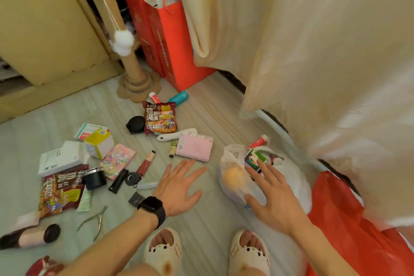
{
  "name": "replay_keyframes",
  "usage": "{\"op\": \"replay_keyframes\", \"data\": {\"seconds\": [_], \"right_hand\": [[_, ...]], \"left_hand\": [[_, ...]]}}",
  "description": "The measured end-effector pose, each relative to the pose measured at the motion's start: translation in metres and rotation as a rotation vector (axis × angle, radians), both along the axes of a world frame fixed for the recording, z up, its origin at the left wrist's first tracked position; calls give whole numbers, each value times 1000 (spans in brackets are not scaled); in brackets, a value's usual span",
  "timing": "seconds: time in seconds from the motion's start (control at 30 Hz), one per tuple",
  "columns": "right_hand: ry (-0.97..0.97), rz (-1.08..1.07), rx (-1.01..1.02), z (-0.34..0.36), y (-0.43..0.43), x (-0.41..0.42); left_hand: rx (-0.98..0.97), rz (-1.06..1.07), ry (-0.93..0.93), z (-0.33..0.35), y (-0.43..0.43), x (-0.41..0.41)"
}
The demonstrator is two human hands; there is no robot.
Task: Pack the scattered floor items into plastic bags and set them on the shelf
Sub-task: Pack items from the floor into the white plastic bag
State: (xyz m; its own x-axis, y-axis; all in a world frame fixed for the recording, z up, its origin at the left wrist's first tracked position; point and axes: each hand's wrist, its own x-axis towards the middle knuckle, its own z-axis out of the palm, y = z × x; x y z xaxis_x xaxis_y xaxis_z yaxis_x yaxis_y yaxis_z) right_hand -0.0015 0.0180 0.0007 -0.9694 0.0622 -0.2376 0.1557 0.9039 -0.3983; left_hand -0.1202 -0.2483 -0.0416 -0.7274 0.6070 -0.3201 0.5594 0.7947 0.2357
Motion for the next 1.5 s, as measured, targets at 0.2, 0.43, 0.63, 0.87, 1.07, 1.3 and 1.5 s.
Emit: {"op": "replay_keyframes", "data": {"seconds": [0.2,0.43,0.63,0.87,1.07,1.3,1.5], "right_hand": [[84,199,-70,-24,-81,-46],[-279,452,95,-112,-140,-87],[-416,568,218,-167,-145,-91],[-210,614,154,-185,-174,-123],[-97,791,156,-198,-217,-147],[-130,491,-86,-174,-190,-121],[-117,-263,-730,-60,-133,-57]], "left_hand": [[-232,347,-170,-48,-91,26],[-308,517,-336,-98,-149,44],[-191,609,-286,-117,-155,46],[-125,570,-145,-133,-159,17],[-118,509,-181,-133,-153,11],[-114,520,-312,-121,-164,33],[239,611,-280,-55,-119,1]]}}
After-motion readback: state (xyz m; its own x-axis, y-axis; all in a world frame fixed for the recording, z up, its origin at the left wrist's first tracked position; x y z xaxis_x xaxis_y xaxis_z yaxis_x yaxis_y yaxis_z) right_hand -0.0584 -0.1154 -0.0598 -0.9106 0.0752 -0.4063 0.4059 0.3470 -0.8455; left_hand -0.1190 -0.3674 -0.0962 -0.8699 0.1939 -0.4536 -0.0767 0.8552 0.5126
